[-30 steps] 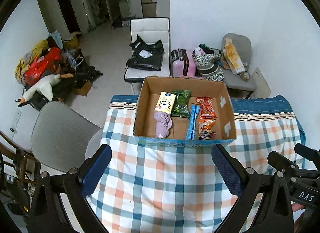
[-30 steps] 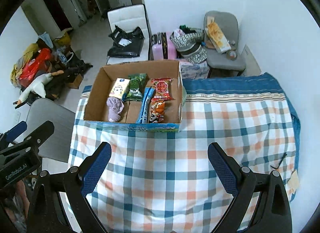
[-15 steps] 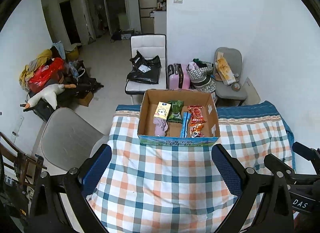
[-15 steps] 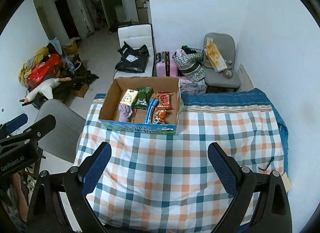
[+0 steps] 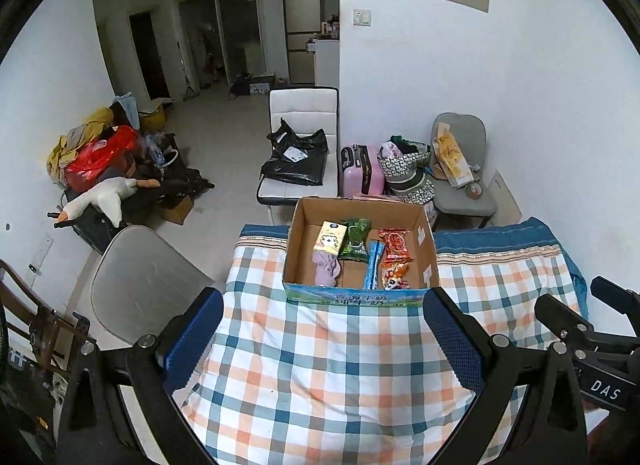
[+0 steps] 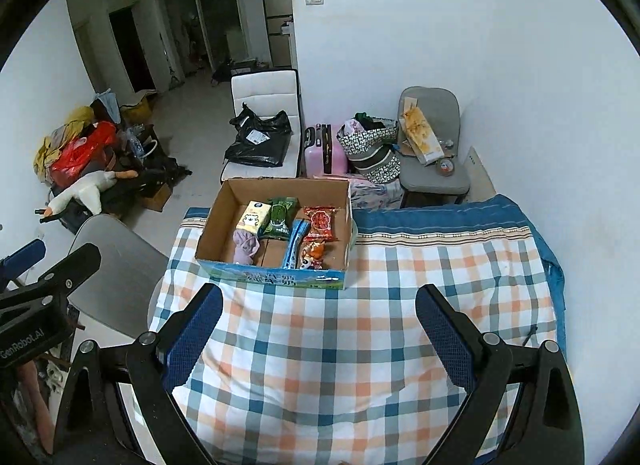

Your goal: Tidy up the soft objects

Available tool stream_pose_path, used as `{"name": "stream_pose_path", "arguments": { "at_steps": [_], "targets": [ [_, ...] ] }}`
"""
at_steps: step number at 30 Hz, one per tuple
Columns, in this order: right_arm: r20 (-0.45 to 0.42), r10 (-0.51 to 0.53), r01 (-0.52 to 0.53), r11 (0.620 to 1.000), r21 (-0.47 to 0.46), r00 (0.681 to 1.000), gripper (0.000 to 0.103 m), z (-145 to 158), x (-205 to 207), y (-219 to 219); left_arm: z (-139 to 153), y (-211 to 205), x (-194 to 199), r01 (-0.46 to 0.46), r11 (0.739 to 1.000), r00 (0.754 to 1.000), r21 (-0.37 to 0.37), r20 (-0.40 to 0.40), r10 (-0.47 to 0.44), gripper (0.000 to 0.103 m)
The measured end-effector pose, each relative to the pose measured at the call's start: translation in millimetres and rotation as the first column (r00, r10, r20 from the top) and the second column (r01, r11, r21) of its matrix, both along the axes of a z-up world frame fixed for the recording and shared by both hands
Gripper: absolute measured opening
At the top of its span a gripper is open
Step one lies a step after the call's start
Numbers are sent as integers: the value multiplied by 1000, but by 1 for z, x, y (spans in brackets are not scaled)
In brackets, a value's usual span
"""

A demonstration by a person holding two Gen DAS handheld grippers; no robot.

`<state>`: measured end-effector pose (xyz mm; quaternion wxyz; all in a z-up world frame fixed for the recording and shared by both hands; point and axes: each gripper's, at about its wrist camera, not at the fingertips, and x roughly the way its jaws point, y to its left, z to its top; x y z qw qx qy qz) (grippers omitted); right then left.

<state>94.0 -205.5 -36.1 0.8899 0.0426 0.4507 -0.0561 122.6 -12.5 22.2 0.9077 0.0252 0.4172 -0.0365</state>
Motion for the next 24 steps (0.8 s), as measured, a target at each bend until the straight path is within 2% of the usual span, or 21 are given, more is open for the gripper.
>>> {"name": "stream_pose_path", "arguments": {
  "at_steps": [24],
  "targets": [
    [12, -13, 13, 1000, -20, 1000, 99, -5, 18, -9, -9, 9, 12, -33, 999, 999, -12, -6, 33, 102]
  ]
}}
